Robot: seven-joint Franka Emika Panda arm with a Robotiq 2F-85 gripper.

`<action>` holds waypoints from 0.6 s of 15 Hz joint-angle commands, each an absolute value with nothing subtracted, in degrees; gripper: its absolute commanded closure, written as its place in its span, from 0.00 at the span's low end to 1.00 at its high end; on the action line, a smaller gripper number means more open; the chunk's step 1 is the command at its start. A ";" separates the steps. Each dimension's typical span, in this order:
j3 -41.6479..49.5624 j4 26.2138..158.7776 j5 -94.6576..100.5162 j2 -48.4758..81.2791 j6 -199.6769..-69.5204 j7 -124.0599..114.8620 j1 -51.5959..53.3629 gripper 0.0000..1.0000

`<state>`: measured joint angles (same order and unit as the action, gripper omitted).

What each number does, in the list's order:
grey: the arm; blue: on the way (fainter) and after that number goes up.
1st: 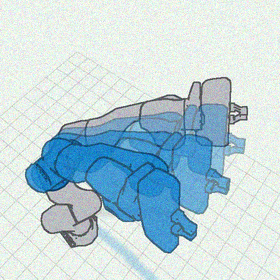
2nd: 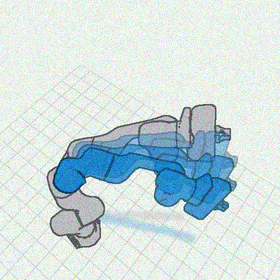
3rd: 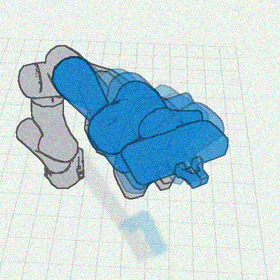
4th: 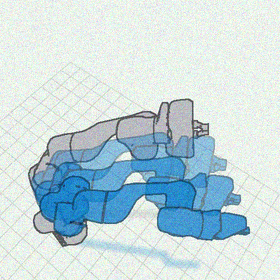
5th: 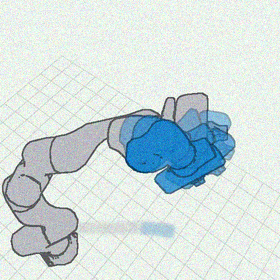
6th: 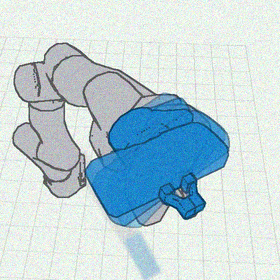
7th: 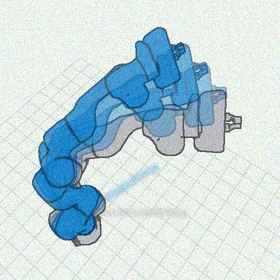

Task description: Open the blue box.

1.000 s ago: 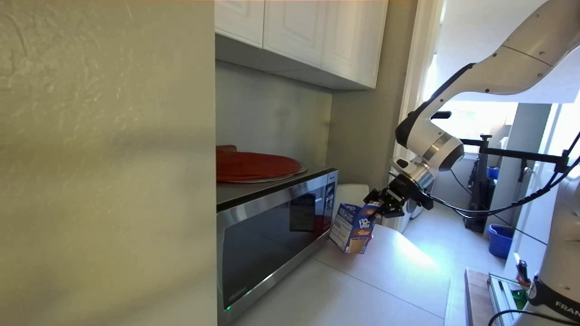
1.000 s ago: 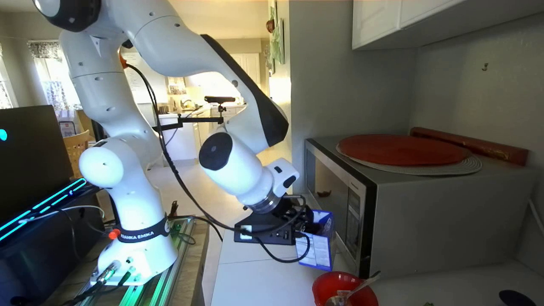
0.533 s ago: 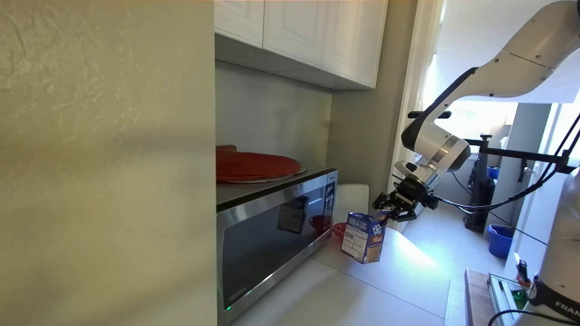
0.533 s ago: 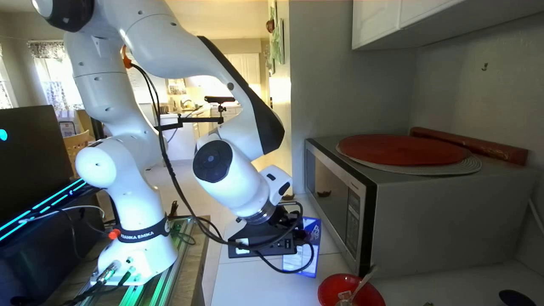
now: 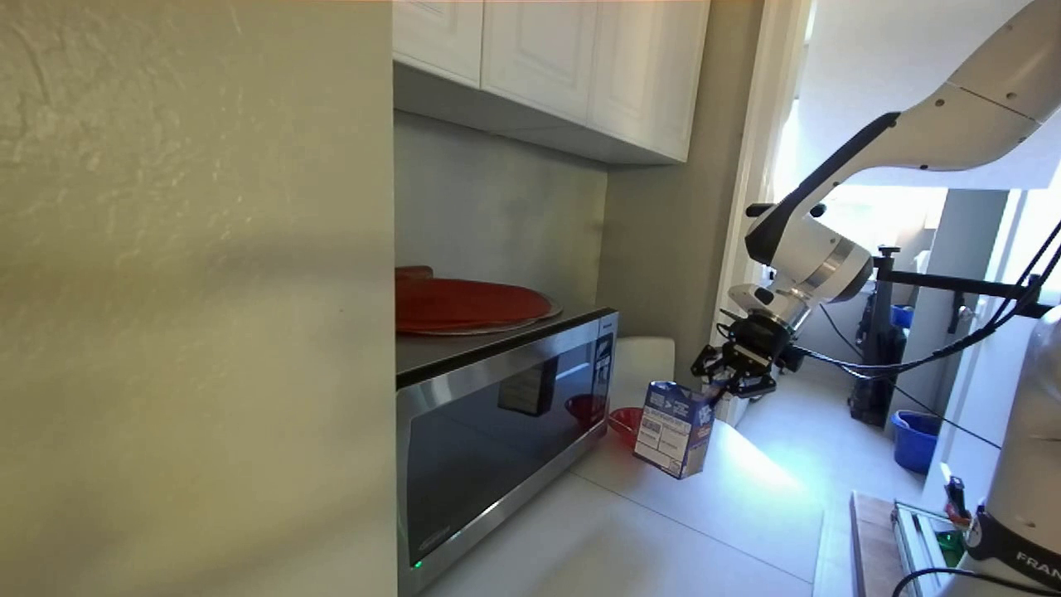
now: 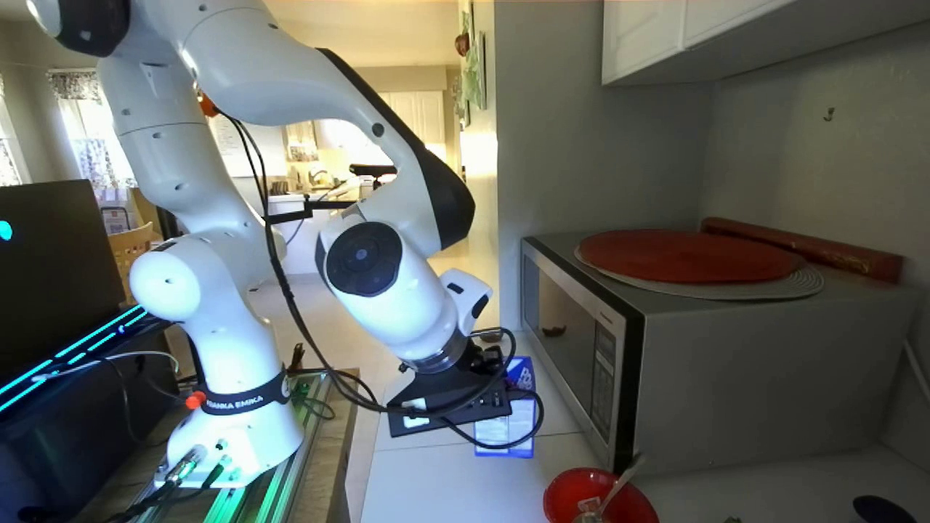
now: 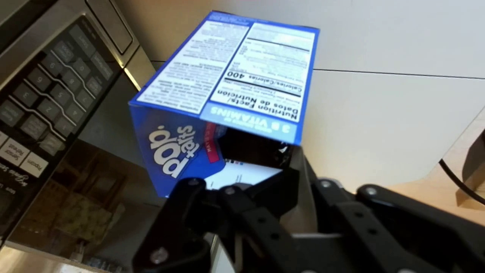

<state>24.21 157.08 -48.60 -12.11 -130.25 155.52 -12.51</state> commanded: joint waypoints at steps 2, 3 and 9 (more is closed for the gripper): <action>32.54 157.42 -42.13 -15.76 -128.74 156.82 -7.18 0.72; 34.00 157.78 -41.44 -16.01 -129.15 156.81 -6.25 0.68; 36.76 157.13 -42.13 -13.58 -127.92 156.80 -6.29 0.24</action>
